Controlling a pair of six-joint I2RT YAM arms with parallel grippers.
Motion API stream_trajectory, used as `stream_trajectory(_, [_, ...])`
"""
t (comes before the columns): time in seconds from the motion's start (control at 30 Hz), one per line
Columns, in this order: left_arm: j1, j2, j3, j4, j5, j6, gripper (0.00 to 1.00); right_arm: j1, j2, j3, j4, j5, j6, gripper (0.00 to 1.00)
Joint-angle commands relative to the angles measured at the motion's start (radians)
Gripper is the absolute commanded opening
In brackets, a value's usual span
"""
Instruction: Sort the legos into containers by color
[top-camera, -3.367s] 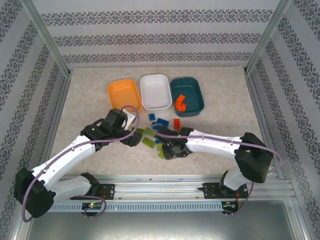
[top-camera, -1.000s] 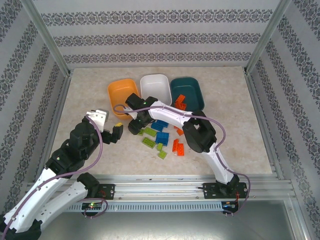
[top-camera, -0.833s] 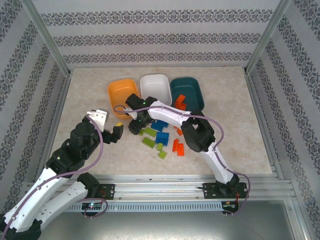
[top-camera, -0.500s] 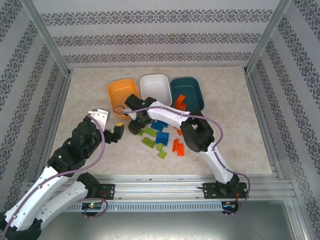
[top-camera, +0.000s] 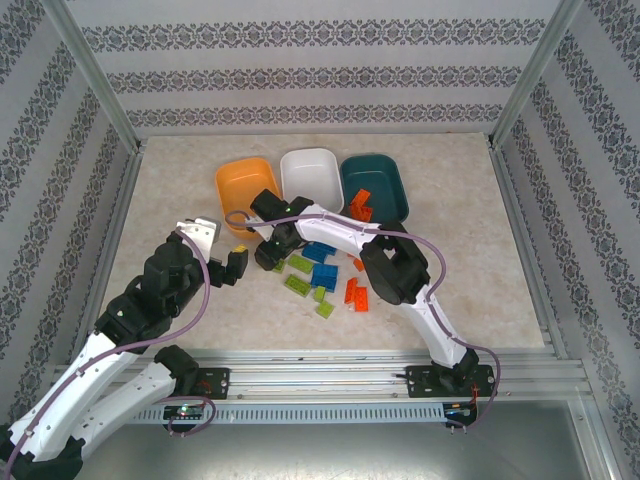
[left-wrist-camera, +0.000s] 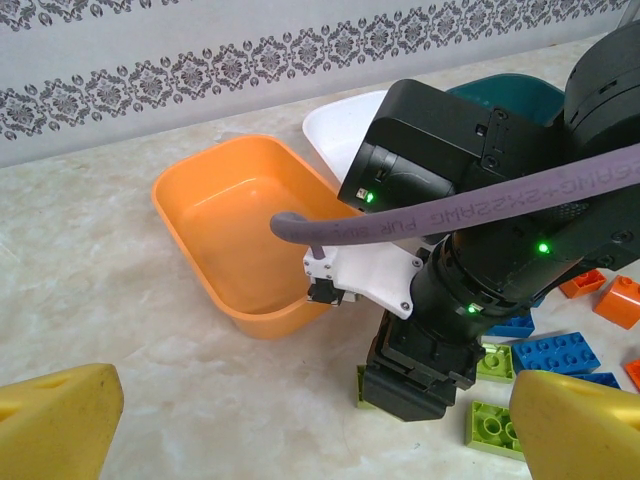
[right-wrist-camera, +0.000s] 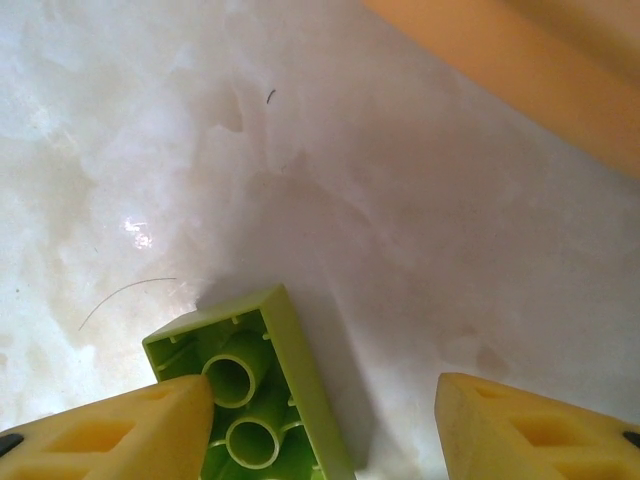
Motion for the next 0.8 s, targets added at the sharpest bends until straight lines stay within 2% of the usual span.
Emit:
stream_trajectory(0.0, [0.001,-0.002,-0.005,0.027,0.002,0.002,1.0,0.029,0.024,-0.049,-0.023,-0.006,0.01,0.63])
stream_trajectory(0.4, [0.001,0.007,-0.004,0.022,-0.003,0.001,1.0,0.044,-0.017,-0.176,0.054,-0.02,0.071,0.6])
stream_trajectory(0.67, [0.0,0.01,-0.002,0.02,-0.003,-0.002,1.0,0.053,-0.067,-0.251,0.12,0.021,0.108,0.43])
stream_trajectory(0.77, [0.001,0.01,-0.002,0.019,-0.003,-0.001,1.0,0.056,-0.102,-0.282,0.153,0.03,0.124,0.32])
